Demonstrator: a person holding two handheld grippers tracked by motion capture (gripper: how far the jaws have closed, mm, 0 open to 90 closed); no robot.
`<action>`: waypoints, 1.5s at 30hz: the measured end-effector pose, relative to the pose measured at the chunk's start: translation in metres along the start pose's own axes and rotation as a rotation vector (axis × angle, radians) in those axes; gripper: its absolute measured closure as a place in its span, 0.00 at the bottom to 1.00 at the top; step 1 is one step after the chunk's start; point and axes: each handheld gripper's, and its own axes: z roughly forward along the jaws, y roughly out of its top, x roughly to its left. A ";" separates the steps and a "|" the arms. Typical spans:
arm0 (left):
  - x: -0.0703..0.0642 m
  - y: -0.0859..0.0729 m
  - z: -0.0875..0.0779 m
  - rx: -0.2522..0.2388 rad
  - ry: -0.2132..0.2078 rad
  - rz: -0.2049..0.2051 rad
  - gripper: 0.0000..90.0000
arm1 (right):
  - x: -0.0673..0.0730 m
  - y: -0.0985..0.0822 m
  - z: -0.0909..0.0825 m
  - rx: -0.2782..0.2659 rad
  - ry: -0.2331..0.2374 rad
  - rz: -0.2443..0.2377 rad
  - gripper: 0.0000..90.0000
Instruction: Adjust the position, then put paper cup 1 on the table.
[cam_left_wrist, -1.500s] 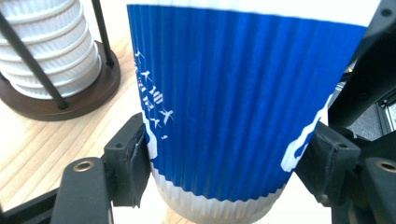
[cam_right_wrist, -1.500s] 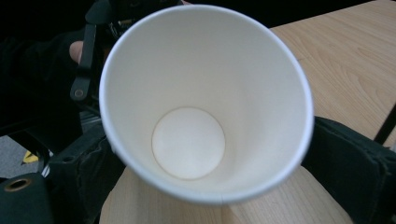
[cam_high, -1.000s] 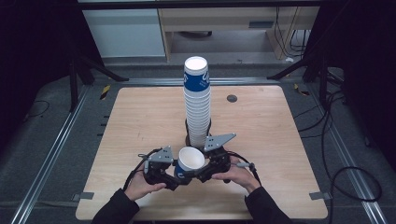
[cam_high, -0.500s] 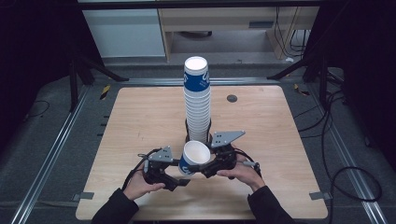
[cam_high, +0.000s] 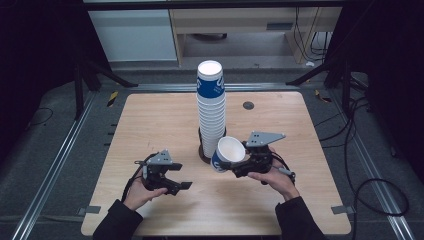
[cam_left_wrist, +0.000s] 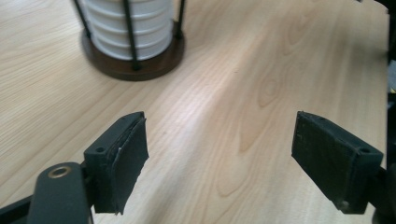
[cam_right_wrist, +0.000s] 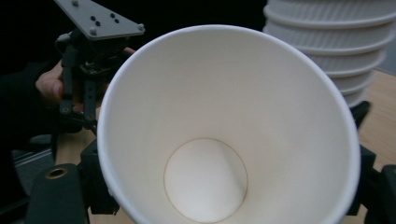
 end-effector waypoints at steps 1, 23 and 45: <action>0.002 -0.001 -0.001 -0.003 0.005 -0.007 0.20 | -0.002 0.001 -0.003 -0.002 -0.025 0.001 0.22; 0.032 -0.011 -0.017 -0.008 0.161 -0.119 0.19 | -0.045 0.001 -0.046 0.024 -0.493 0.107 0.22; 0.036 -0.012 -0.022 -0.029 0.207 -0.137 0.19 | -0.089 -0.025 -0.065 0.123 -0.721 0.176 0.21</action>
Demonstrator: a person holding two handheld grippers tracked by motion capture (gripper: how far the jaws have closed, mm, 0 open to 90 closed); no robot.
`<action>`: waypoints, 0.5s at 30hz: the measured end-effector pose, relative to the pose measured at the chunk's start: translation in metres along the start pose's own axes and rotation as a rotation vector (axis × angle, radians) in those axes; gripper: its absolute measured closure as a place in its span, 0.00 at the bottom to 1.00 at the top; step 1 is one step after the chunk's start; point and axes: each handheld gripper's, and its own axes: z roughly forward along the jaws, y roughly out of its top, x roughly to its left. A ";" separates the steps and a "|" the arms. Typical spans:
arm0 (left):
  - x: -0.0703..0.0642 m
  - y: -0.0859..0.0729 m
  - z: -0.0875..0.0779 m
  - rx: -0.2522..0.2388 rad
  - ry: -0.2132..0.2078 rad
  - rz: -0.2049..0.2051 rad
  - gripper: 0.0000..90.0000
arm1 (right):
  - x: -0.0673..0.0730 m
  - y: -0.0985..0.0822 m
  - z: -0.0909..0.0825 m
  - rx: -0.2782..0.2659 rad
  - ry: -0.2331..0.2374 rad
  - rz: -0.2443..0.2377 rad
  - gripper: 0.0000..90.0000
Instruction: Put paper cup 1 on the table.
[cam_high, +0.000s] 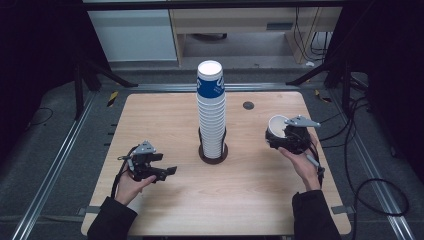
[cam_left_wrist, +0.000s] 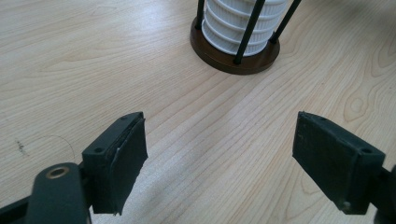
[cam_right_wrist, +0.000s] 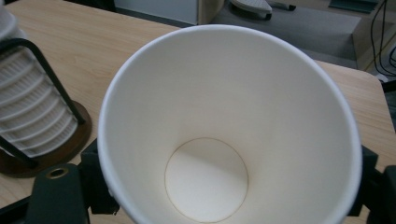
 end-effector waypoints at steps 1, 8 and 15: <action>0.000 0.000 0.000 -0.001 0.001 0.002 0.19 | -0.001 -0.001 0.001 0.007 -0.005 0.002 0.21; 0.000 0.000 -0.002 -0.012 0.005 -0.004 0.19 | -0.010 -0.008 0.013 0.061 -0.033 0.004 0.21; -0.002 0.001 -0.002 -0.011 0.006 0.005 0.19 | -0.014 -0.019 0.027 0.109 -0.040 -0.008 0.21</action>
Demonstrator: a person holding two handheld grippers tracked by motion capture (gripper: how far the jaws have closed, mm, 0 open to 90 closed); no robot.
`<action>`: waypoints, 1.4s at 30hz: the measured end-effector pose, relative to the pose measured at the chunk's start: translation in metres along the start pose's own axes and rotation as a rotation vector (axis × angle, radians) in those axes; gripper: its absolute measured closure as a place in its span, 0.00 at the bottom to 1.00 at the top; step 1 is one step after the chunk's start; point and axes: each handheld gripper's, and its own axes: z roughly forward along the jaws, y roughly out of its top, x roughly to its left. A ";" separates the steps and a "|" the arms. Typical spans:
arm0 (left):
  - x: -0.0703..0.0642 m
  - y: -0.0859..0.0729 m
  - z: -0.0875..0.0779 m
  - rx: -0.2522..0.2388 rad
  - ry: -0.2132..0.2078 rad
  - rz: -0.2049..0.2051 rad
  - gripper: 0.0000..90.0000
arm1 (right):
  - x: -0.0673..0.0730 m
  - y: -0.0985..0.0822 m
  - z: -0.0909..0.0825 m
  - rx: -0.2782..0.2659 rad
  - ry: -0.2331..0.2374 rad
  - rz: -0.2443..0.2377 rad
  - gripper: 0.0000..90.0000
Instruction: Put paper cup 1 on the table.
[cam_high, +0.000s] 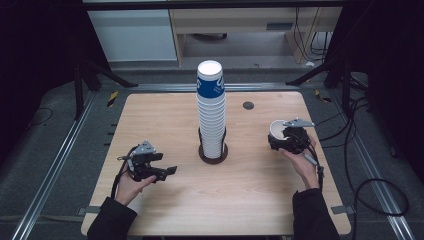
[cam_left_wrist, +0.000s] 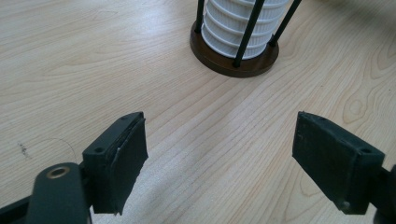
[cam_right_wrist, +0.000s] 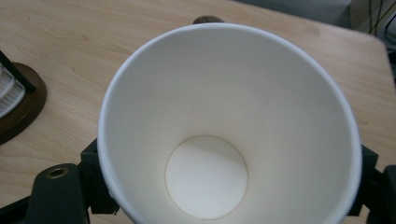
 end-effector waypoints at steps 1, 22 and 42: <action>0.000 0.000 0.000 -0.001 0.000 0.000 0.19 | -0.001 -0.002 0.003 0.017 0.008 0.010 0.21; 0.000 0.000 0.000 0.002 -0.002 -0.001 0.19 | -0.001 -0.015 0.022 0.096 0.013 0.003 0.14; -0.002 0.000 -0.001 -0.001 0.000 -0.001 0.19 | 0.004 0.003 -0.006 -0.036 0.007 0.002 0.06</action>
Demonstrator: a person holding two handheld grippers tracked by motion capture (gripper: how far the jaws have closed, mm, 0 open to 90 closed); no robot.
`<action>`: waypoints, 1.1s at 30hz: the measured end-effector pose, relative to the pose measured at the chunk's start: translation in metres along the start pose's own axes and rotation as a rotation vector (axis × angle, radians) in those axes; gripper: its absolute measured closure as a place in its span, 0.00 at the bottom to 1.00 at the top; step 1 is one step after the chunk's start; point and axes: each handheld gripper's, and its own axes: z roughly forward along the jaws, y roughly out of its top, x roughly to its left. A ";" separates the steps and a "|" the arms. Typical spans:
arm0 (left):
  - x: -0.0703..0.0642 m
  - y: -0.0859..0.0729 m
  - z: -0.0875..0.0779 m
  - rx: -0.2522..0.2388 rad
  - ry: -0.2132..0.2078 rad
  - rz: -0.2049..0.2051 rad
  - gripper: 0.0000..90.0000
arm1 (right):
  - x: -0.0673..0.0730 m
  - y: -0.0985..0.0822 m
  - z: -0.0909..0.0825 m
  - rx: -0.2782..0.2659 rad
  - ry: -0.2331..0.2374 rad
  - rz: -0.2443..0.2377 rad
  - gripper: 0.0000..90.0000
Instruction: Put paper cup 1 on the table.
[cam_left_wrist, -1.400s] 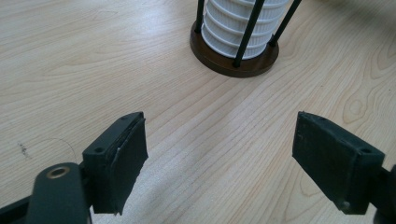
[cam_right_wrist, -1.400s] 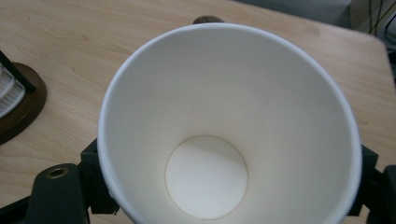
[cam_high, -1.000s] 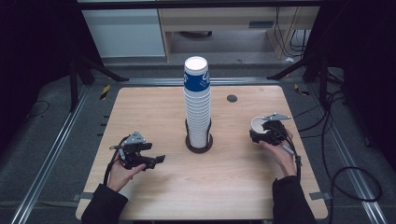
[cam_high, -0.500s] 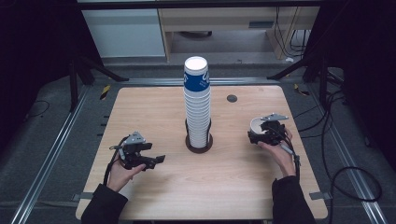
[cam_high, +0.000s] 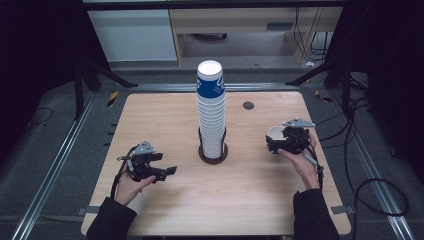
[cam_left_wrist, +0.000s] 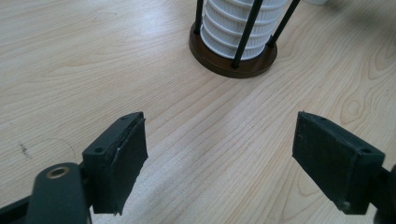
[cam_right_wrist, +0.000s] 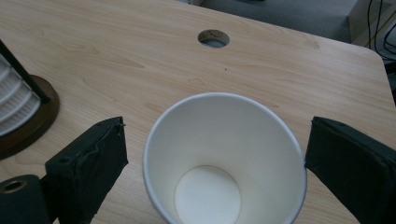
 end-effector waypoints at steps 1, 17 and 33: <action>0.000 0.000 0.001 0.002 0.000 0.001 0.19 | 0.001 0.002 -0.002 -0.005 0.005 -0.004 0.06; -0.002 0.000 0.001 0.010 -0.005 0.014 0.19 | 0.012 0.021 -0.031 -0.097 0.032 -0.018 0.07; -0.002 0.000 0.001 0.008 -0.015 0.010 0.19 | 0.039 0.049 -0.068 -0.231 0.144 -0.042 0.08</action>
